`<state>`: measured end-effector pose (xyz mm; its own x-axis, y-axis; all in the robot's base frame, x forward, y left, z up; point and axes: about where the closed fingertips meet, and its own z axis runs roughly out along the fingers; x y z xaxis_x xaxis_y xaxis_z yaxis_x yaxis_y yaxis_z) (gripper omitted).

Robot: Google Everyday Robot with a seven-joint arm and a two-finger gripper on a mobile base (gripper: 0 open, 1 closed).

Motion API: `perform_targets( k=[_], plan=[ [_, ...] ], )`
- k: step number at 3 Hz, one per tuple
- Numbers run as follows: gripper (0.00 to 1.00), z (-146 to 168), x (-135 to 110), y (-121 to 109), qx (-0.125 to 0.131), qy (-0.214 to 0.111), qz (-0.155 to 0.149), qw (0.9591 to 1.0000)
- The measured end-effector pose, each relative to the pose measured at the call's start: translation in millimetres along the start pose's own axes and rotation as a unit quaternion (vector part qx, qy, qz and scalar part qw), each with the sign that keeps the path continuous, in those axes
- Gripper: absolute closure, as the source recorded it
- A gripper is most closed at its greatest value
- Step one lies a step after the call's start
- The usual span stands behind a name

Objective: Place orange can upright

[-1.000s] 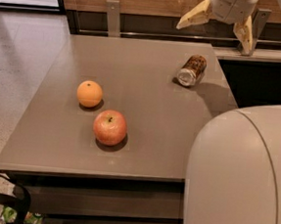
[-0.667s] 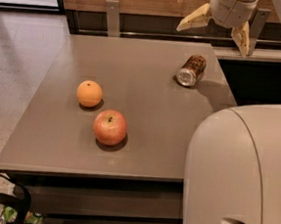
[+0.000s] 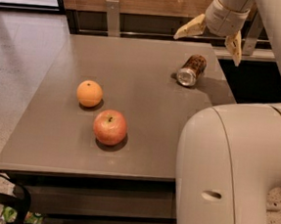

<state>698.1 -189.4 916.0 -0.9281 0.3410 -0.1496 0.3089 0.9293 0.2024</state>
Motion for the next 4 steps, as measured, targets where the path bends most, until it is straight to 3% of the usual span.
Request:
perform_targets(
  k=[2,4],
  plan=[
    [0.00,23.2,-10.0,4.8,0.012,0.008,0.015,0.9998],
    [0.00,39.5,-19.1,5.9,0.004,0.005,0.018,0.9998]
  ],
)
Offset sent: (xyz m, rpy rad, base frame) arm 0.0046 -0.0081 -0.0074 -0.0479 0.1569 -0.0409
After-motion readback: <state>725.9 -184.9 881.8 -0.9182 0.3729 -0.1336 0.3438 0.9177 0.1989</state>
